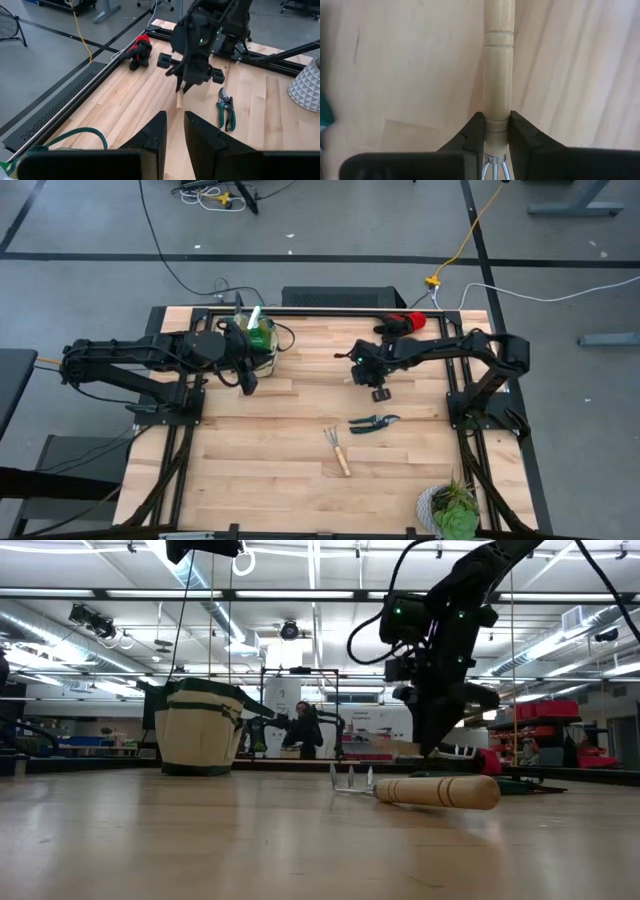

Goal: Pick & Place Garden tools in Gardening bag
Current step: Put the brown hand rake into the gardening bag

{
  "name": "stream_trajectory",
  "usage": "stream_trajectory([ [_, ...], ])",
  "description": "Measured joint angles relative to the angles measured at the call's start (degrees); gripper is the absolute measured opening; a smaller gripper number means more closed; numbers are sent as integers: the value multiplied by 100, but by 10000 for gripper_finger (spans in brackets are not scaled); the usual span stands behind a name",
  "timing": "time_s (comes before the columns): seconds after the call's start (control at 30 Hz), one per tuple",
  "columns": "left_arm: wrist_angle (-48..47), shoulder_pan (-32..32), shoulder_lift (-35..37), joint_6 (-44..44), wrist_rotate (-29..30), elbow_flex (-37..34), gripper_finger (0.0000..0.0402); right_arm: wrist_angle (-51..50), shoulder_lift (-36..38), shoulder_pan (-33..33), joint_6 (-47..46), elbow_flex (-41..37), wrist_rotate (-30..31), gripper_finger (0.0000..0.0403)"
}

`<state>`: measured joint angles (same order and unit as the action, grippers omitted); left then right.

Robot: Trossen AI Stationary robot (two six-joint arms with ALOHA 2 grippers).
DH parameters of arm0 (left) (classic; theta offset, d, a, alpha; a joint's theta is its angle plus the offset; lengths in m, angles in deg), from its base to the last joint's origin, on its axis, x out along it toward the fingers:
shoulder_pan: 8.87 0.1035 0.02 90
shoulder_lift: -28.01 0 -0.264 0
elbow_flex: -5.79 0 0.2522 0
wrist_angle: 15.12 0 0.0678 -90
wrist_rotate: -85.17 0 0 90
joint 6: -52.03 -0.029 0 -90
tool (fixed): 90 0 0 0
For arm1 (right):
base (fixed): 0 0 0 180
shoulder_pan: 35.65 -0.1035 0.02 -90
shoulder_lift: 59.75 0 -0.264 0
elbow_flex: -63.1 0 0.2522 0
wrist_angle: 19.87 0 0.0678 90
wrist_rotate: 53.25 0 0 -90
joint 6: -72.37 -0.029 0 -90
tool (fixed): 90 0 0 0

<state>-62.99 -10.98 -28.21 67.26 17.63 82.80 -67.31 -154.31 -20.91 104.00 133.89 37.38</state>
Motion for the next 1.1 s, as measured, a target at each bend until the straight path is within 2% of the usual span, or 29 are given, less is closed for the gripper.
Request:
stream_trajectory([
  [0.53,142,0,2,-114,-11,0,71,445,870,-242,-688,56,-16,56],
  [1.1,611,0,2,-395,-20,0,71,435,887,-607,-1365,1466,17,56],
])
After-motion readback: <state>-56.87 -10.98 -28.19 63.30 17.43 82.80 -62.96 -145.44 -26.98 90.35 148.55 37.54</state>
